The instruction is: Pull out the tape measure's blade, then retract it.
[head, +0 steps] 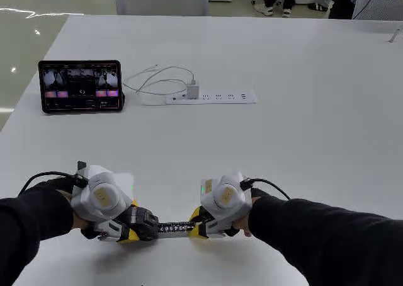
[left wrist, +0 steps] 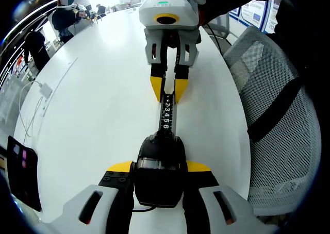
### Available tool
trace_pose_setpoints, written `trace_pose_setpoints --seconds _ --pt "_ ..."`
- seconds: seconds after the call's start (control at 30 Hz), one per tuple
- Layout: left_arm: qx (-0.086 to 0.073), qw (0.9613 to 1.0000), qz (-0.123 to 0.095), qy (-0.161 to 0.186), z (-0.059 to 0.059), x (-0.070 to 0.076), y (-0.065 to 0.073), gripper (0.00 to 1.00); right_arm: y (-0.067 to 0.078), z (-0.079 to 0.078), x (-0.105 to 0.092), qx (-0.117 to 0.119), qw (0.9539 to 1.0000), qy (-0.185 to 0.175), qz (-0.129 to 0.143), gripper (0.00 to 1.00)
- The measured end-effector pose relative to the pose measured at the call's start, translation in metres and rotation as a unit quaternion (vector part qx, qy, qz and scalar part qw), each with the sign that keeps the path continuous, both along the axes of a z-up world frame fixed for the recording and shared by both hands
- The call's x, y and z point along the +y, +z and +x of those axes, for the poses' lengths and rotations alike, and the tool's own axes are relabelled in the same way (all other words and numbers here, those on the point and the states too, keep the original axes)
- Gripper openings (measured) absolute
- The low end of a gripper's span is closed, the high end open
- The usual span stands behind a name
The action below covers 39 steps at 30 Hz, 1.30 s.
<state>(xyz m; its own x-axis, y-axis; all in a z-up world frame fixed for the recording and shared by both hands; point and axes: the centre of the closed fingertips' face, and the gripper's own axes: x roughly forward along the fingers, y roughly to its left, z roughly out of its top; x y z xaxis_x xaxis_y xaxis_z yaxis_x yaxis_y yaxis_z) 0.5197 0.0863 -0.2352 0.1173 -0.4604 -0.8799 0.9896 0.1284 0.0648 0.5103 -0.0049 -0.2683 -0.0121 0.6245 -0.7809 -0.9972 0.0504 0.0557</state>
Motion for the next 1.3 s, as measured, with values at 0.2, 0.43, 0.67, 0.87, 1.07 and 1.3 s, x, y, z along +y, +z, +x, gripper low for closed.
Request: trace_pose_setpoints --seconds 0.2,0.43,0.67,0.87,1.07,1.3 --pt "0.001 1.0 0.001 0.0 0.0 0.0 0.0 0.31 0.001 0.0 -0.002 0.0 1.0 -0.001 -0.001 0.09" --pt "0.001 1.0 0.001 -0.001 0.0 0.0 0.0 0.31 0.001 0.0 -0.005 0.001 1.0 -0.003 -0.002 0.09" --pt "0.0 1.0 0.001 -0.001 0.0 0.0 0.0 0.31 0.001 -0.001 -0.009 0.001 1.0 -0.006 -0.002 0.09" --pt "0.001 1.0 0.0 0.001 0.0 0.0 0.0 0.31 0.001 0.0 -0.011 0.001 1.0 -0.007 -0.003 0.09" --pt "0.002 1.0 0.001 0.002 0.0 0.0 0.0 0.31 0.0 0.0 -0.014 0.0 1.0 -0.007 -0.004 0.09" --pt "0.002 1.0 0.001 0.001 0.0 0.0 0.0 0.31 0.001 0.0 -0.018 -0.001 0.9999 -0.01 -0.006 0.09"
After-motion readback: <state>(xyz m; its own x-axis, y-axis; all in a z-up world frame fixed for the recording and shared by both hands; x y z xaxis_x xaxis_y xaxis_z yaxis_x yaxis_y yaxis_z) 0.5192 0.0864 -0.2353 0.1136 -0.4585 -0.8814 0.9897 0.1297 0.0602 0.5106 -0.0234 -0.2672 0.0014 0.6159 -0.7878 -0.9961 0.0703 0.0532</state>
